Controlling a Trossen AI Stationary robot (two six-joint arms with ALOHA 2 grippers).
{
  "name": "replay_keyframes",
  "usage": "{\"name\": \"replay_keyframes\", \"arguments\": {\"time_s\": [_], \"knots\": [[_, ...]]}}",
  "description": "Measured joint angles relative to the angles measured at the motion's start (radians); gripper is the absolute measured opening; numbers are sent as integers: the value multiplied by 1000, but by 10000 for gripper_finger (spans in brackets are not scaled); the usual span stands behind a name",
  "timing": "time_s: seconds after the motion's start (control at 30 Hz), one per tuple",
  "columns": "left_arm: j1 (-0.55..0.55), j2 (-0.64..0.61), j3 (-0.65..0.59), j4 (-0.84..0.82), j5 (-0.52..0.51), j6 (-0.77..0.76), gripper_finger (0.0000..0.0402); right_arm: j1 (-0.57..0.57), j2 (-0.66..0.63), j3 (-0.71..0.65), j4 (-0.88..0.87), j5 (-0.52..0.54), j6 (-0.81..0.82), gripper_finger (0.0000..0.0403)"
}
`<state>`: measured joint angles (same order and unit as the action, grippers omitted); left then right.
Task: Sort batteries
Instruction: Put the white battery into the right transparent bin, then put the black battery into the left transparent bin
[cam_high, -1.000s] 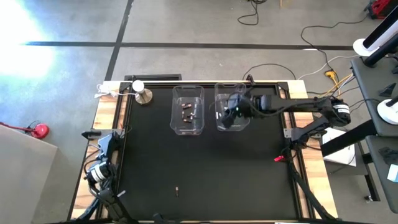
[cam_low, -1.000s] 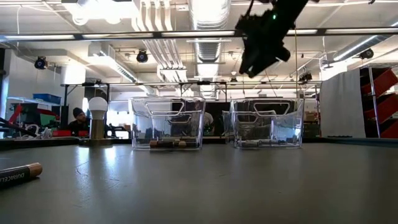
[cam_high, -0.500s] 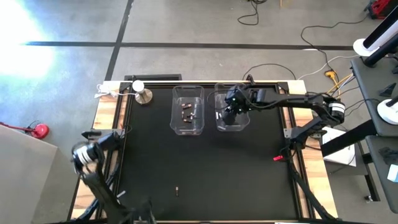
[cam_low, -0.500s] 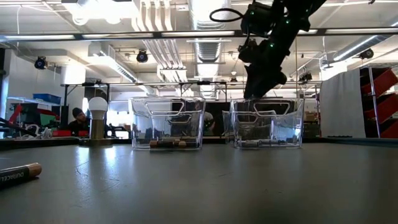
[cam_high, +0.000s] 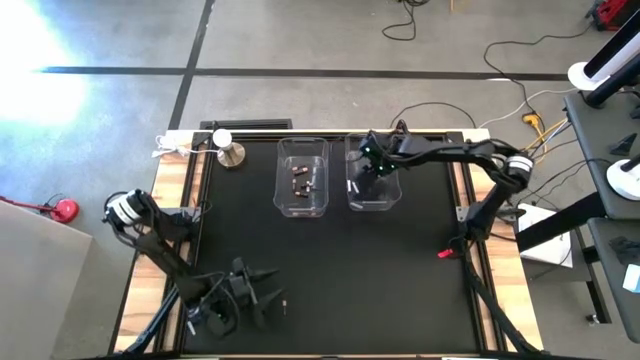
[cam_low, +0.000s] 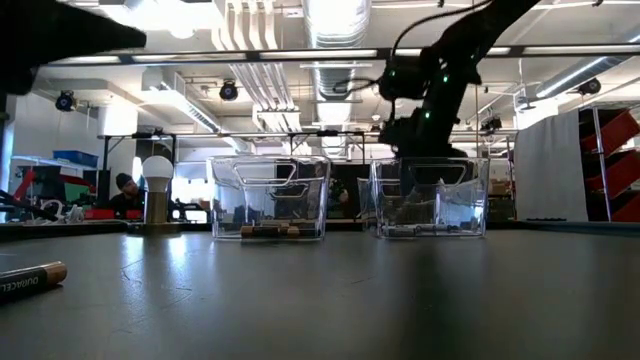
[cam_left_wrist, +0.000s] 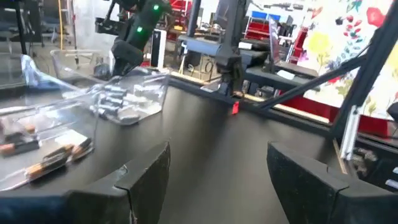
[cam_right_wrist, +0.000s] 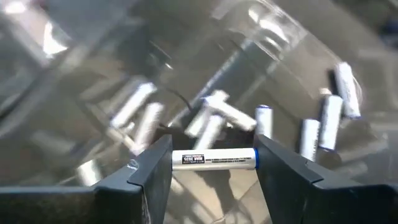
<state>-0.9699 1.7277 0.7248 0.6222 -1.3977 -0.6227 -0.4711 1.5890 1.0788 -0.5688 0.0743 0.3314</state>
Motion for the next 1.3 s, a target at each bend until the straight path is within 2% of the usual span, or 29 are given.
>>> {"name": "replay_keyframes", "arguments": {"time_s": [0.2, 0.43, 0.6, 0.77, 0.93, 1.13, 1.2, 1.3], "knots": [[-1, -58, -89, 15, 8, -5, 244, -81, 123, 59, -2, 3, 119, 195], [-31, -146, -149, 14, 54, 4, 244, -99, 239, 166, -26, 9, 164, 197], [-96, -215, -150, 15, -49, 102, 244, -99, 268, 200, -62, 12, 162, 198], [-129, -309, -156, 16, -24, 194, 244, -99, 272, 211, -82, 4, 153, 198], [-115, -373, -163, 17, 45, 185, 244, -99, 268, 211, -121, 0, 142, 238], [-110, -330, -165, 22, 55, 133, 244, -77, 208, 209, -133, 7, 118, 300], [-107, -302, -165, 22, 55, 101, 244, -51, 160, 209, -132, 43, 93, 316], [-99, -266, -165, 27, 53, 79, 249, 19, 81, 209, -128, 166, 48, 334]]}}
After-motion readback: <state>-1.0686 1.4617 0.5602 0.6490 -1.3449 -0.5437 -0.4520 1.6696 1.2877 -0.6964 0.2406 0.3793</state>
